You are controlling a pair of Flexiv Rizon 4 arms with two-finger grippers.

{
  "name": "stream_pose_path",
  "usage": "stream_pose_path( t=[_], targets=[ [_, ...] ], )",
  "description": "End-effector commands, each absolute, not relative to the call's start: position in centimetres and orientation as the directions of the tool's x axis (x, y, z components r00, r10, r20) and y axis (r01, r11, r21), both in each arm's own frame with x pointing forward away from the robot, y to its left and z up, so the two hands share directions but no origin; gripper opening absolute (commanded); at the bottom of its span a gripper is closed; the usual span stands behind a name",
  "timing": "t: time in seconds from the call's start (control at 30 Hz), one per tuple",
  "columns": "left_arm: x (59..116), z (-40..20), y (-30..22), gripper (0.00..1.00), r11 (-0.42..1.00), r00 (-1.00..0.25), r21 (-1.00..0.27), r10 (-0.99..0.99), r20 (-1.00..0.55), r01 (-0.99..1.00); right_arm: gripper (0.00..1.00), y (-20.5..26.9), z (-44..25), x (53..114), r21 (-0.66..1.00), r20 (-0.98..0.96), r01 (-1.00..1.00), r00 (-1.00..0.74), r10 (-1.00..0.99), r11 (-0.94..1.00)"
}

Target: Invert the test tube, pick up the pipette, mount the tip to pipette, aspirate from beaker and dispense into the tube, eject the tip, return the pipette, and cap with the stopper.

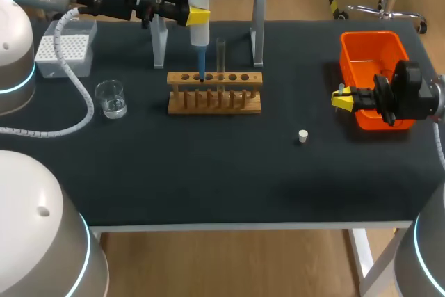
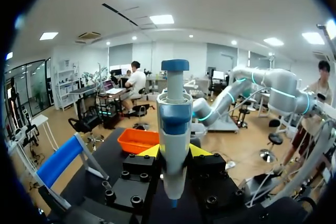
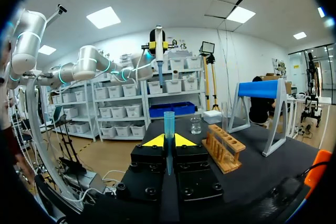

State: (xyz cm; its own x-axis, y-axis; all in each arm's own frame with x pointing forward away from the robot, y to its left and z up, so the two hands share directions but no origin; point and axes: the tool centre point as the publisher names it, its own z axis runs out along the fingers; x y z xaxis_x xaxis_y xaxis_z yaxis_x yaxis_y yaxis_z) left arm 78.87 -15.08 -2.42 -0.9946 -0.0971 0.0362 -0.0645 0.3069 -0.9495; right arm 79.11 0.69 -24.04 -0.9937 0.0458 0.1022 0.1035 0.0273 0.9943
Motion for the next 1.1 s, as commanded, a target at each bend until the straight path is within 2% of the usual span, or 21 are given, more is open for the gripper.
stream_pose_path(
  t=[0.03, 0.93, 1.1],
  targets=[
    [78.9, -2.3, -14.9, 0.00, 0.309, -0.995, -0.949, -0.096, 0.037, -0.065, 0.00, 0.6, -24.1, 79.1, 0.994, 0.102, 0.103, -0.994, 0.044, 0.027],
    [78.9, -2.3, -14.9, 0.00, 0.309, -0.995, -0.949, -0.096, 0.037, -0.065, 0.00, 0.6, -24.1, 79.1, 0.994, 0.102, 0.103, -0.994, 0.044, 0.027],
    [78.9, -2.3, -14.9, 0.00, 0.309, -0.995, -0.949, -0.096, 0.037, -0.065, 0.00, 2.2, -24.3, 79.1, 0.992, 0.108, 0.110, -0.993, 0.042, 0.055]
  ],
)
